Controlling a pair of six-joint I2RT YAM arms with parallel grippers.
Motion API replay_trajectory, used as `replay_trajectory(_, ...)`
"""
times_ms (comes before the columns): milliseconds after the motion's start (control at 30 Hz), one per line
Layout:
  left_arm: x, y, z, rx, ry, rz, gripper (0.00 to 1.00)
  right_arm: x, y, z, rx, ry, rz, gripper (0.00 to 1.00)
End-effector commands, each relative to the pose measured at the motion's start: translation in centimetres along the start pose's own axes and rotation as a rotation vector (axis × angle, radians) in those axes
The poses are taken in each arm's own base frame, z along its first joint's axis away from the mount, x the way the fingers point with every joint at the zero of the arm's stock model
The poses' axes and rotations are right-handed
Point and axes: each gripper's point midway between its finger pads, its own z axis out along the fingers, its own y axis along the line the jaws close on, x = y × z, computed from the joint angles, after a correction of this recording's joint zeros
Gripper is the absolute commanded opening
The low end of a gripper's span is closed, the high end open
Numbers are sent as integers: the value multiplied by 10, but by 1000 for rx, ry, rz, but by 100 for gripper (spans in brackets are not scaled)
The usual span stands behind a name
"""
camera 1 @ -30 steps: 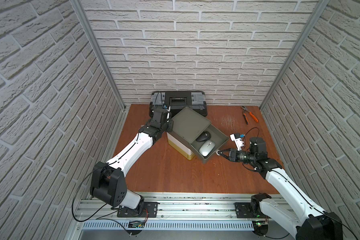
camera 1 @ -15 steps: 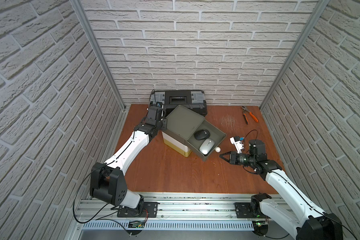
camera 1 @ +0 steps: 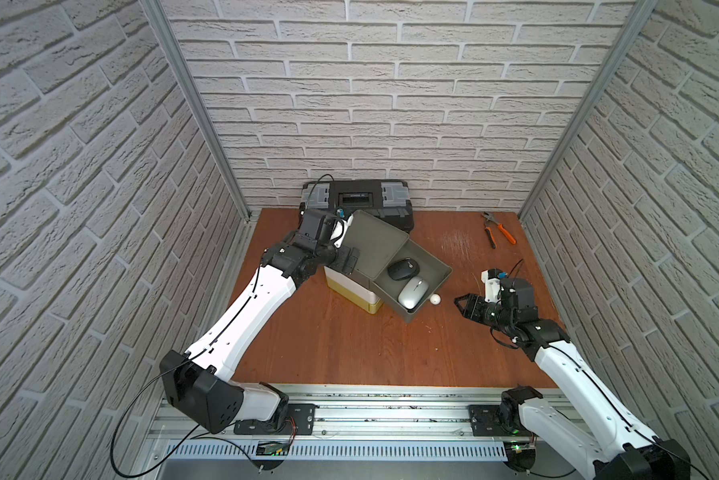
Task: Take the mice out of the drawer
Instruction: Pick up the mouse from the drawer.
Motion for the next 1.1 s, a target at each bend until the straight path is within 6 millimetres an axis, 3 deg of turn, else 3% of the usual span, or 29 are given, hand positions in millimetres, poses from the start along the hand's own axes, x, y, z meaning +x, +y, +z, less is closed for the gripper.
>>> replay_trajectory(0,12,-65,16,269,105,122,98,-41,-9,0,111,-112,-31,59)
replay_trajectory(100,6,-98,35,353,141,189,98,-58,-5,11,112,-104,-48,65)
replay_trajectory(200,2,-118,59,382,184,222,98,-71,1,24,87,-87,-55,71)
replay_trajectory(333,-10,-126,88,336,192,245,97,-76,8,38,52,-25,-57,71)
replay_trajectory(533,-10,-137,114,332,231,364,97,-70,10,49,16,8,-54,71)
replay_trajectory(700,-5,-145,118,352,268,454,93,-67,10,51,5,16,-58,71)
replay_trajectory(900,-27,-148,112,219,145,572,92,-61,10,60,-17,39,-48,71)
replay_trajectory(1067,-27,-155,107,203,126,622,93,-57,11,65,-35,54,-38,71)
